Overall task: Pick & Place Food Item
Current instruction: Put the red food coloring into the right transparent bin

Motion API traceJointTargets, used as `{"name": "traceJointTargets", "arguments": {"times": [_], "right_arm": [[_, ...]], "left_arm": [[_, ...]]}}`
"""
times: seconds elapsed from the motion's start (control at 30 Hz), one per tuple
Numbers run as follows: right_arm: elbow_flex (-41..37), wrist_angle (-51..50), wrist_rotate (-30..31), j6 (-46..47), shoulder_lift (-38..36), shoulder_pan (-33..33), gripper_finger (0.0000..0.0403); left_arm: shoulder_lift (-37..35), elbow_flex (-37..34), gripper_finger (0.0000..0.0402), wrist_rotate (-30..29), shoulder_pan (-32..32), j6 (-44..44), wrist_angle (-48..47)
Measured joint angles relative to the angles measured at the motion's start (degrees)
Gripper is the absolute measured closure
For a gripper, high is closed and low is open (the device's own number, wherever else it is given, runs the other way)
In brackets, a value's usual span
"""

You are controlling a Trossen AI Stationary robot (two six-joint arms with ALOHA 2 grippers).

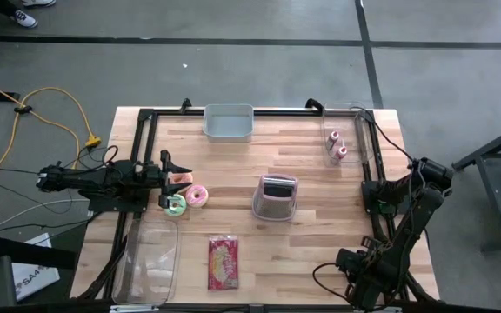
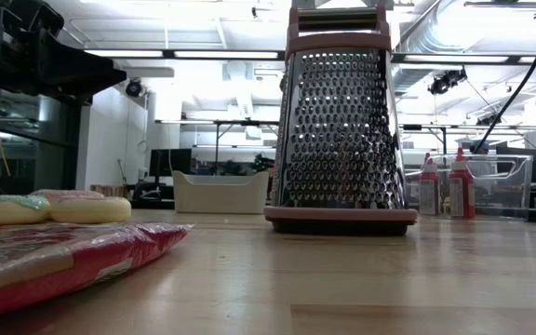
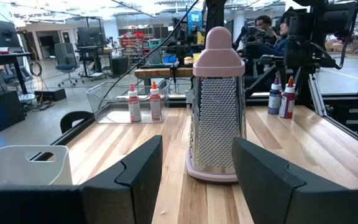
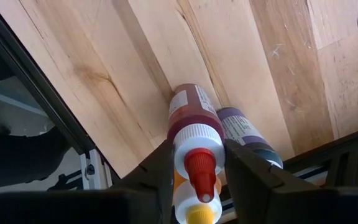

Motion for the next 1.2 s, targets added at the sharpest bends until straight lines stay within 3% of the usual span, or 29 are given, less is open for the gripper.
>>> {"name": "traceJointTargets", "arguments": {"times": [0.7,1.2], "right_arm": [[0.02,-2.42,0.08,-0.41,-2.9,-1.0,0.0298],[0.02,-9.99,2.02,-10.21,-12.23,-10.02,0.0299]], "left_arm": [[-0.02,0.0,0.0214,0.0,-0.01,-0.01,0.0],[-0.02,0.0,0.0214,0.0,-0.01,-0.01,0.0]]}}
